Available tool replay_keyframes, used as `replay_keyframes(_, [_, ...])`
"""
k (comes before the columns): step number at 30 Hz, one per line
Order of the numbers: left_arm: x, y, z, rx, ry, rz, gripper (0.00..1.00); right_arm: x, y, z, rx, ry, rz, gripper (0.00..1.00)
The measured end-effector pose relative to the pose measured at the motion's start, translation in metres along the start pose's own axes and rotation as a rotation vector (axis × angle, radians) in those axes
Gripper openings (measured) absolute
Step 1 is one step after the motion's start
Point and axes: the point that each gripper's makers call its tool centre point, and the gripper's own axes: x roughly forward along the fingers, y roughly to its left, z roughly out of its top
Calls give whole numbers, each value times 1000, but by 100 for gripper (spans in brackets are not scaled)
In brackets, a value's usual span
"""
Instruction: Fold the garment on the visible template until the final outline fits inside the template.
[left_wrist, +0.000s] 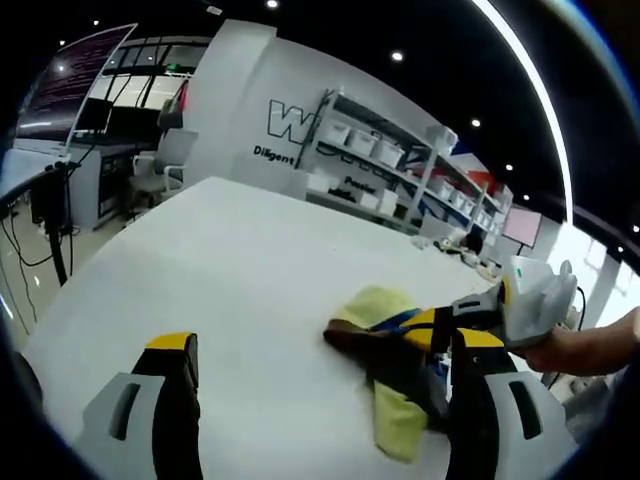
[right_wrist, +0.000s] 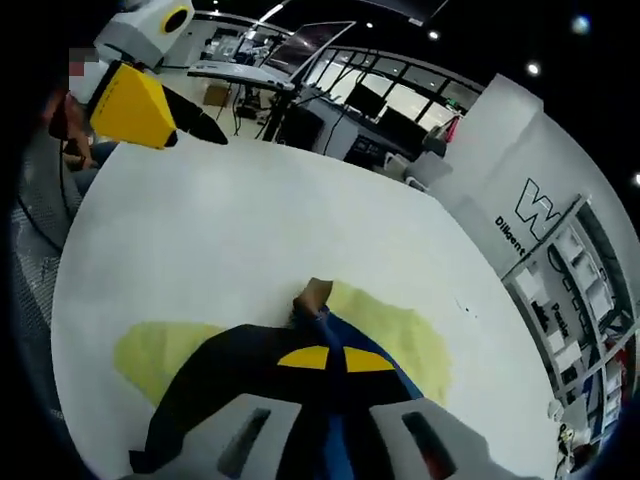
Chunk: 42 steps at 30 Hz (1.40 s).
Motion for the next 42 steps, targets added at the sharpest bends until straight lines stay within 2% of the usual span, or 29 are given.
replay_keyframes(3, [0, -1, 0, -3, -1, -3, 99, -2, -2, 2, 22, -9, -1, 0])
replay_keyframes(4, [1, -3, -1, 1, 5, -7, 99, -7, -5, 4, 71, -20, -8, 0])
replay_keyframes(6, [1, -11, -3, 18, 14, -26, 98, -13, -11, 16, 126, -79, -24, 0])
replay_keyframes(10, [6, -23, -6, 66, 37, -67, 96, -24, -24, 26, 119, -105, -37, 0])
replay_keyframes(12, [8, -27, -6, 87, 40, -80, 96, -28, -34, 28, 144, -116, -50, 0])
replay_keyframes(15, [10, -27, -4, 82, 39, -84, 96, -32, -39, 31, 154, -127, -58, 0])
replay_keyframes(19, [18, -37, -6, 108, 59, -94, 93, -38, -44, 34, 184, -139, -59, 0])
replay_keyframes(30, [52, -59, -11, 72, 101, -115, 89, -51, -66, 39, 215, -171, -95, 0])
replay_keyframes(32, [60, -60, -13, 99, 108, -107, 88, -55, -70, 44, 225, -207, -103, 0])
replay_keyframes(34, [67, -65, -19, 163, 140, -139, 87, -57, -70, 47, 221, -222, -95, 0])
replay_keyframes(39, [80, -58, -28, 135, 176, -127, 80, -60, -75, 49, 227, -232, -107, 0])
replay_keyframes(42, [85, -54, -31, 130, 192, -123, 70, -62, -78, 51, 230, -238, -115, 0])
